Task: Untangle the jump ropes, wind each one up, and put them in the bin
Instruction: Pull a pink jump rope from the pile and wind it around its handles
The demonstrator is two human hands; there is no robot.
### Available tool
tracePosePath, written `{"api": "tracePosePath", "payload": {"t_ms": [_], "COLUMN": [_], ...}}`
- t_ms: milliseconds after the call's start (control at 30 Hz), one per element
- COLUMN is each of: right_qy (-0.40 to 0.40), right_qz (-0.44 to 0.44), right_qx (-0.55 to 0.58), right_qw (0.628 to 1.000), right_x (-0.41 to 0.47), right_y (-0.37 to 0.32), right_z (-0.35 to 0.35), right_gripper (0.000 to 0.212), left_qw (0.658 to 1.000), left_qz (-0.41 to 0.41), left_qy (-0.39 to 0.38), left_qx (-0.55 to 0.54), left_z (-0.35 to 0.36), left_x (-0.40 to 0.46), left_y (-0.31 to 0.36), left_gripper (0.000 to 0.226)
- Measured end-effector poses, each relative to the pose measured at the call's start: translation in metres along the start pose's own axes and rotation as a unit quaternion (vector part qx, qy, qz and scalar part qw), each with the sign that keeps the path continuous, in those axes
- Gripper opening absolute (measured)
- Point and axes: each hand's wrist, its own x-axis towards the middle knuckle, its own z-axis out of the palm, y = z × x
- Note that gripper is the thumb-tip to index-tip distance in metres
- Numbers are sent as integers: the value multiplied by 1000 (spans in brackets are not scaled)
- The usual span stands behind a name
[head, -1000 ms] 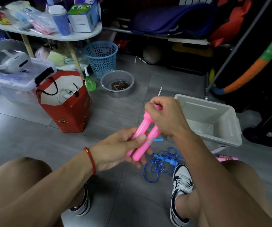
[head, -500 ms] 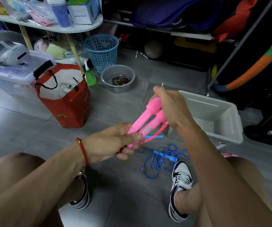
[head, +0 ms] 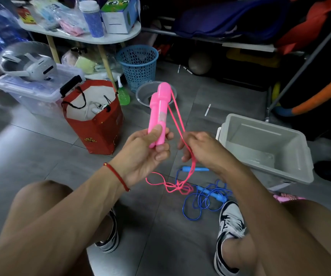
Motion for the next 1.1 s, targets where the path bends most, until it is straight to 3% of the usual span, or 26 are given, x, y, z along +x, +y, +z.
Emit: {"api": "tracePosePath", "payload": {"t_ms": [133, 233, 367, 500, 667, 733, 800, 900, 1033, 1100], "right_qy": [-83, -106, -57, 5, 25, 22, -11, -76, -61, -53], "right_qz": [18, 5, -32, -84, -140, -125, -121, -171, -278, -278], "right_qx": [72, 59, -76, -207, -302, -361, -345, -319, -405, -407], "right_qw": [994, 993, 995, 975, 943, 924, 931, 929, 869, 868], "right_x": [-4, -5, -6, -9, -13, -13, -14, -18, -29, -26], "right_y": [-3, -3, 0, 6, 9, 12, 16, 15, 1, 2], "right_z": [12, 14, -9, -28, -42, -46, -53, -48, -31, -31], "right_gripper": [39, 46, 43, 36, 35, 46, 47, 25, 19, 18], "left_qw": [999, 1000, 993, 979, 933, 901, 855, 726, 615, 585], "left_qz": [9, -4, 29, 32, 17, 2, 1, 35, 7, -15], "left_qy": [7, -10, -15, -41, -29, -20, -38, -85, -168, -223], "left_qx": [-35, -22, 112, 199, 358, 433, 517, 682, 770, 779], "left_z": [5, 4, -4, -13, -33, -45, -57, -65, -59, -54], "left_x": [2, 1, 2, -1, 0, 2, 2, 3, -5, -14], "left_y": [1, 7, 14, 18, 19, 17, 15, 9, -12, -29], "left_gripper": [18, 18, 18, 16, 14, 16, 14, 14, 28, 27]}}
